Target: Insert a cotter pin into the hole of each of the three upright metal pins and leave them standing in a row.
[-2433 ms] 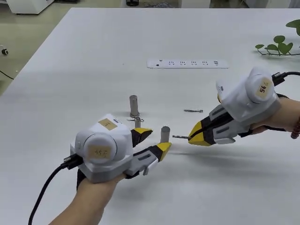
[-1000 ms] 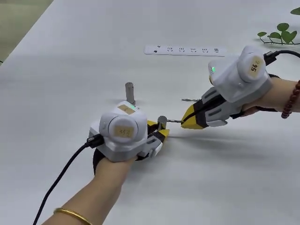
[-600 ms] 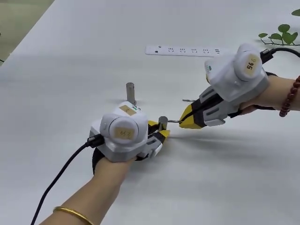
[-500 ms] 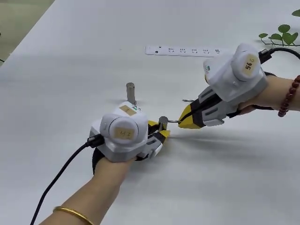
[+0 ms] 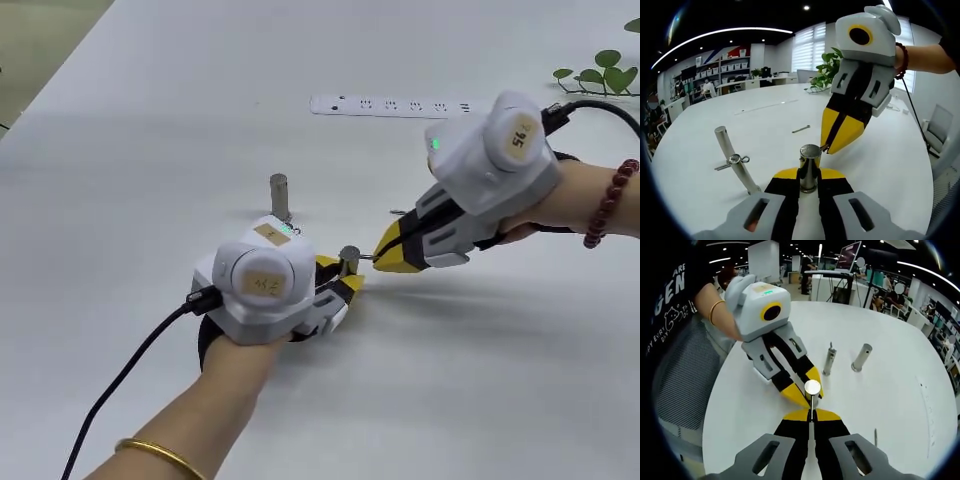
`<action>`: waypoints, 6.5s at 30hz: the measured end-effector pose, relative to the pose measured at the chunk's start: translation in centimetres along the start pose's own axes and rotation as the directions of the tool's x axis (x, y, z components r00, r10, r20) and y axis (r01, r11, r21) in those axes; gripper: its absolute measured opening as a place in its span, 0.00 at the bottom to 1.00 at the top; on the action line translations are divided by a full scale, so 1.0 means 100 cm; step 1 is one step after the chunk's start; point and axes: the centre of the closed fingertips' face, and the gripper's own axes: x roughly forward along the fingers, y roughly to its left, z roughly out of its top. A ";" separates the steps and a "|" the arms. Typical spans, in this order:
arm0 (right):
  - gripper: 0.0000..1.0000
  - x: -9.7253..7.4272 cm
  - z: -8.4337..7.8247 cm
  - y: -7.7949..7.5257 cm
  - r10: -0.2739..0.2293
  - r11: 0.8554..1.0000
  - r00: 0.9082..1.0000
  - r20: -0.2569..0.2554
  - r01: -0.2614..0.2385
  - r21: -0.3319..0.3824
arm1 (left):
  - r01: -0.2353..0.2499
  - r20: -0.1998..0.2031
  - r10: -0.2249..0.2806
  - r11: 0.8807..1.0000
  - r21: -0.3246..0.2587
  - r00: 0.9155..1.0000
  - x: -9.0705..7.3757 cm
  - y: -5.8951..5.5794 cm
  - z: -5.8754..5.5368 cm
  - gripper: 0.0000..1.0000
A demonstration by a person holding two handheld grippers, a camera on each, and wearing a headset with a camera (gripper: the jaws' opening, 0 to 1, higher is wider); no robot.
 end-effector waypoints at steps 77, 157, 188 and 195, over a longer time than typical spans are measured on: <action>0.00 0.004 0.007 -0.003 -0.081 0.996 0.997 0.001 0.081 -0.038 | -0.004 0.003 0.004 0.998 -0.057 1.000 0.001 -0.001 -0.001 0.11; 0.09 0.030 0.023 -0.001 -0.037 0.993 0.995 0.097 0.026 0.112 | -0.006 0.002 0.006 0.999 -0.049 1.000 -0.079 0.016 0.010 0.86; 0.09 0.026 0.021 -0.029 -0.028 0.997 0.997 0.072 0.023 0.072 | -0.025 0.013 0.026 0.999 -0.046 1.000 -0.078 0.022 0.013 0.96; 0.09 0.027 0.018 -0.033 -0.025 0.997 0.998 0.066 0.019 0.078 | -0.026 0.006 0.026 0.999 -0.044 1.000 -0.078 0.022 0.011 0.95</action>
